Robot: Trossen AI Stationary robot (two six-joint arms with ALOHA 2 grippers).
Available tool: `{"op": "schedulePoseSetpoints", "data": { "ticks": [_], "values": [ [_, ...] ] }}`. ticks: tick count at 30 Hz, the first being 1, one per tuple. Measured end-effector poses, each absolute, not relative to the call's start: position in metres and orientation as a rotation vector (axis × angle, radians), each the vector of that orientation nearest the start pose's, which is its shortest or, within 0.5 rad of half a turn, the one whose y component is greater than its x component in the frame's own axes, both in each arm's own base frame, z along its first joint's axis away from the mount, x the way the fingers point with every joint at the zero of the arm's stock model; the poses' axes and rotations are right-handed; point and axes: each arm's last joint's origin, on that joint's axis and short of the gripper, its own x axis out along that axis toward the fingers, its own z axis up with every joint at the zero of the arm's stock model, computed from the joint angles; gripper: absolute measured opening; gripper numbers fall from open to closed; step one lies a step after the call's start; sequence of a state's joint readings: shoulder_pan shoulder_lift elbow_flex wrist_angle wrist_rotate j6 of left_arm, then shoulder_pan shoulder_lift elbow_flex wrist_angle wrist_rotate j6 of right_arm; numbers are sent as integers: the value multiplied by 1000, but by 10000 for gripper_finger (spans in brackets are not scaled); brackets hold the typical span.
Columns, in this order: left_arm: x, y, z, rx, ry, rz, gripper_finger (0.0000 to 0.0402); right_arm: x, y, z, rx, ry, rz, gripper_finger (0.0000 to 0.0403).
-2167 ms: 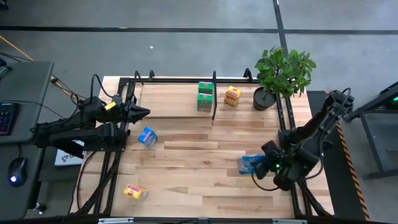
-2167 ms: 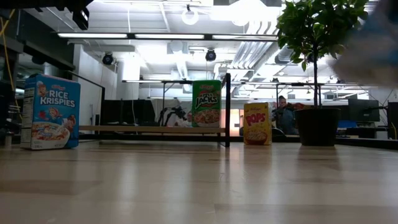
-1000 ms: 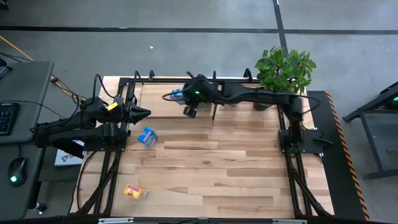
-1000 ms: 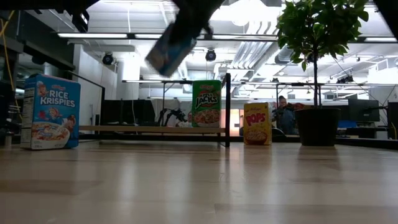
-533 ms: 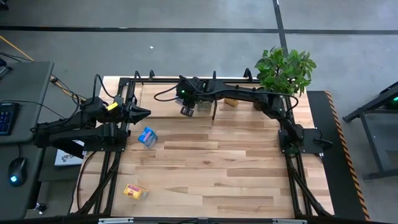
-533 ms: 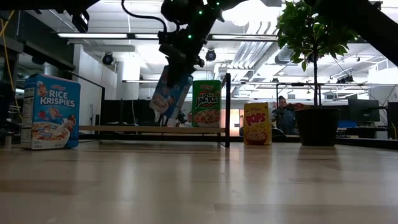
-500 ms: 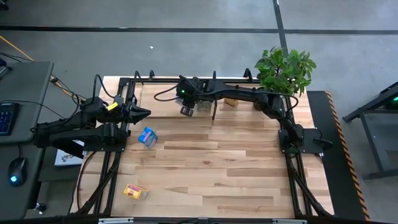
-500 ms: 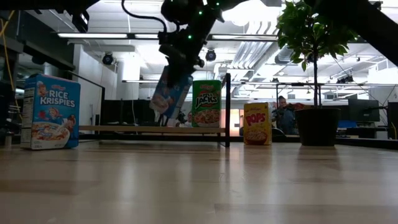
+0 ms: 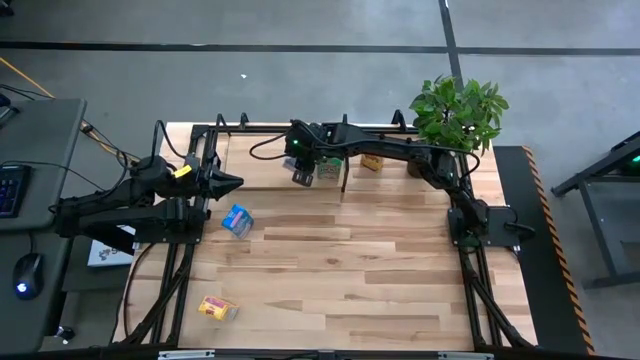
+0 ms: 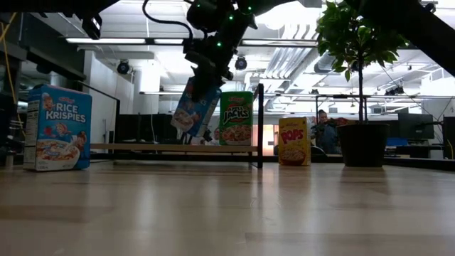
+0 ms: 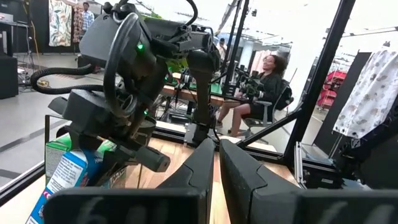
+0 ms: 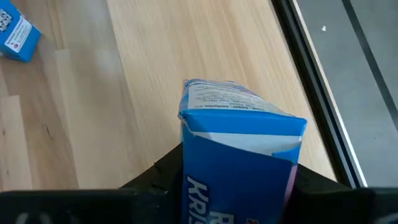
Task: Stack cereal on shelf
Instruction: Put the right blue cereal box on the shelf
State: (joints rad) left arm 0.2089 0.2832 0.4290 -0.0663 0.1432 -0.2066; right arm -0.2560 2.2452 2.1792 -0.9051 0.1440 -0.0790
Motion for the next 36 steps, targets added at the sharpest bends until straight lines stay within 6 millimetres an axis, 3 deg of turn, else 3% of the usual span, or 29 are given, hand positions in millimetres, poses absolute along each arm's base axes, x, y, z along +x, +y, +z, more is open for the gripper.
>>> {"op": "schedulePoseSetpoints", "data": {
  "ticks": [10,29,36],
  "values": [
    [95,16,280,-192,-86,57,19,471,-132,274,-13,978,-340,206],
    [95,16,275,-201,-38,62,19,481,-137,285,-167,849,-402,209],
    [95,16,275,-200,-36,62,19,476,-130,307,-176,784,-333,209]
  ]
}}
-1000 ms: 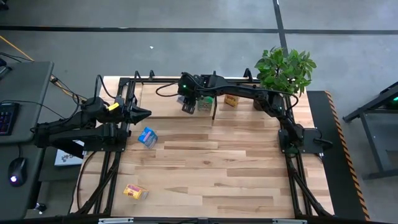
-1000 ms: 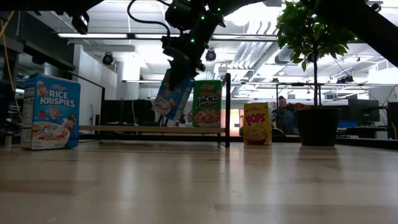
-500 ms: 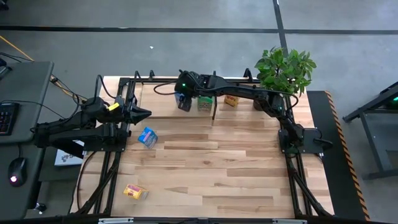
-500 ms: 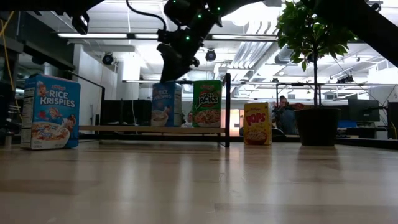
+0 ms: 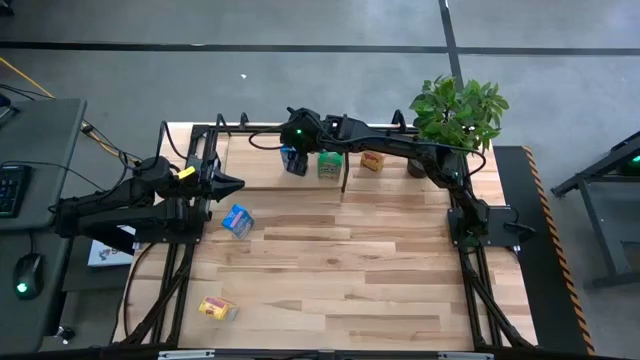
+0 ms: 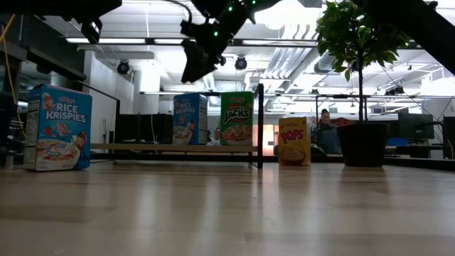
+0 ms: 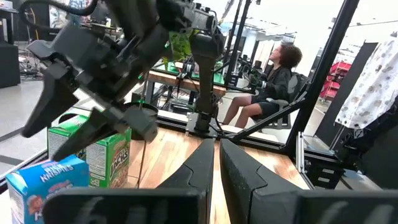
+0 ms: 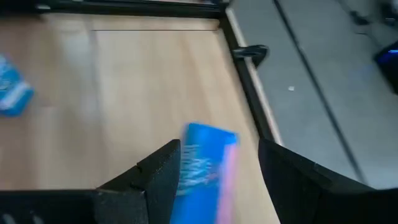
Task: Stack cereal on shelf
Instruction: Put the right blue cereal box on the shelf
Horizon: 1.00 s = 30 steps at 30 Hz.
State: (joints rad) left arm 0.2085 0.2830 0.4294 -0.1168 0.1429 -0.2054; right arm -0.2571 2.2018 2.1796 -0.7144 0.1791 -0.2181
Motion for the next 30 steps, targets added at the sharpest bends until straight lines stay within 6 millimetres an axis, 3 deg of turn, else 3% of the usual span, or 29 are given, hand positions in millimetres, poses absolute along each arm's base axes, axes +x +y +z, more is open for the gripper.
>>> {"op": "schedulePoseSetpoints", "data": {
  "ticks": [5,8,11,14,16,22,30],
  "values": [
    [95,16,275,-201,-33,62,19,475,-116,318,-135,731,-179,206],
    [95,16,274,-202,-23,63,19,477,-103,314,-110,745,-93,180],
    [95,16,273,-204,-15,65,19,482,-86,304,-125,774,-79,122],
    [95,16,273,-204,-16,64,19,486,-72,297,-147,775,-123,38],
    [95,16,273,-204,-16,64,19,487,-68,293,-165,786,-168,12],
    [95,16,273,-204,-15,65,19,481,-75,260,-134,888,-314,5],
    [95,16,273,-204,-15,65,19,486,-80,244,-103,813,-404,2]
  ]
}}
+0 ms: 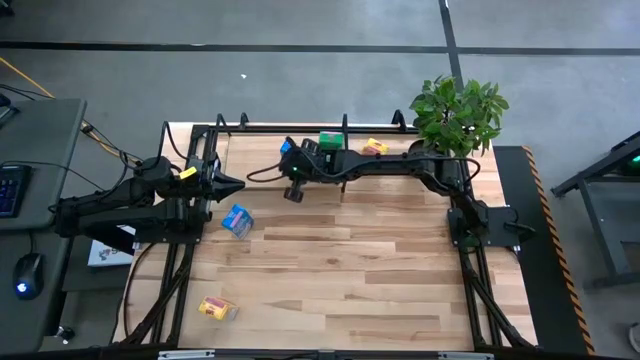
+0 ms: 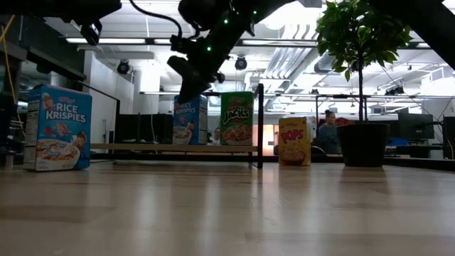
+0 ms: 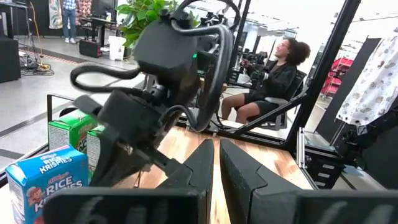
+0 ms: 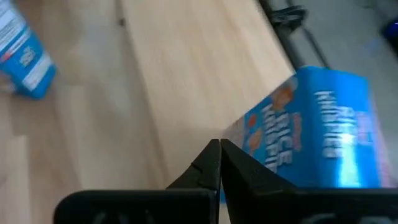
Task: Stack cereal on shelf
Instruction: Put the right blue cereal box on the shelf
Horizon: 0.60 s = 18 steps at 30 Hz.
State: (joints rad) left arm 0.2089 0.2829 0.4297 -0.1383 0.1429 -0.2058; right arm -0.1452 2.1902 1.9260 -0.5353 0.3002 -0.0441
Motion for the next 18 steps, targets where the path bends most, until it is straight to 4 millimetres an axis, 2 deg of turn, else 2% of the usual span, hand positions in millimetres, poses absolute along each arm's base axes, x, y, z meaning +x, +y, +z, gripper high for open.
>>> {"op": "schedulePoseSetpoints", "data": {
  "ticks": [10,18],
  "values": [
    [95,16,273,-204,-15,65,19,480,-88,238,-139,853,-589,0],
    [95,16,273,-205,-15,65,19,477,-96,237,-152,876,-644,0]
  ]
}}
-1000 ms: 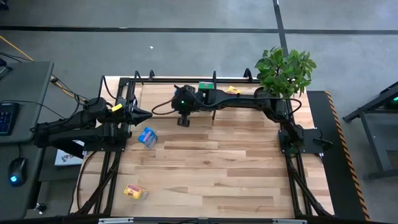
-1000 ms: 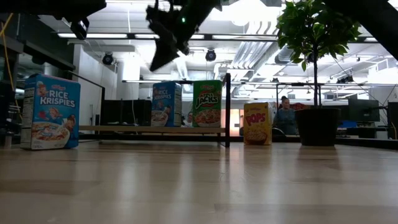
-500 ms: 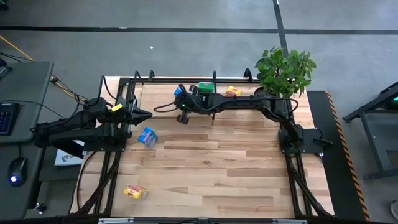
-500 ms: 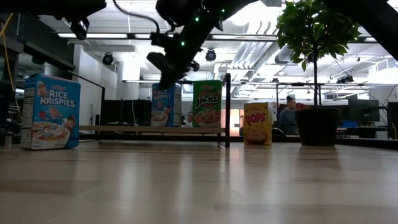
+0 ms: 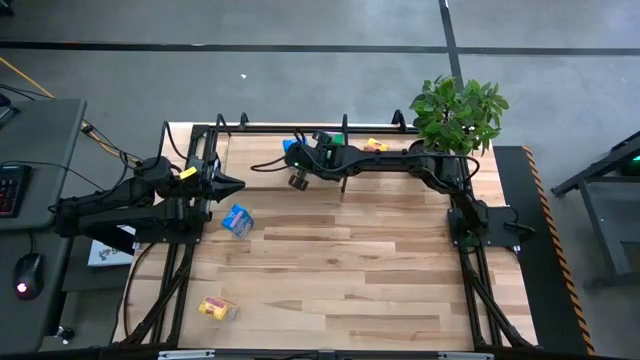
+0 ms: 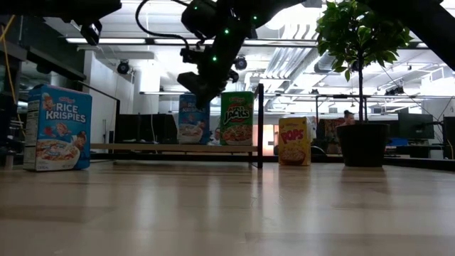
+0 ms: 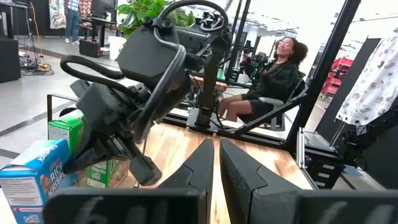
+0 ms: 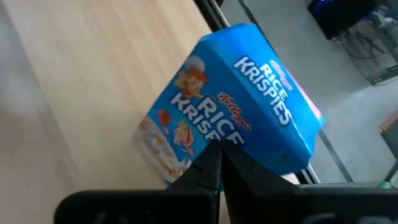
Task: Stack cereal on shelf
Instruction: Put the right blue cereal box on the shelf
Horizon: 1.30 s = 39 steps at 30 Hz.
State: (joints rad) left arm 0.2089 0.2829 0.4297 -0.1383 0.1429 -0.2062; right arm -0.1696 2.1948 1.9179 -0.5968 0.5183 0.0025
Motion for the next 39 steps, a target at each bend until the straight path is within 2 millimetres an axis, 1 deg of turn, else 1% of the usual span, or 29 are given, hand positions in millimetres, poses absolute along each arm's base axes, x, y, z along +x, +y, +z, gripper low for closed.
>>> {"op": "schedulePoseSetpoints", "data": {
  "ticks": [4,8,11,16,23,31,39],
  "values": [
    [95,16,273,-205,-15,65,19,476,-97,237,-155,877,-650,0],
    [95,16,273,-205,-15,65,19,478,-95,237,-111,870,-588,0],
    [95,16,273,-205,-15,65,19,479,-92,236,-46,863,-535,0],
    [95,16,273,-205,-15,65,19,480,-88,235,113,846,-454,0],
    [95,16,273,-205,-15,65,19,485,-85,240,133,757,-528,0],
    [95,16,273,-205,-15,65,19,491,-89,230,180,716,-612,0],
    [95,16,273,-206,-11,65,19,492,-92,231,150,675,-705,0]
  ]
}}
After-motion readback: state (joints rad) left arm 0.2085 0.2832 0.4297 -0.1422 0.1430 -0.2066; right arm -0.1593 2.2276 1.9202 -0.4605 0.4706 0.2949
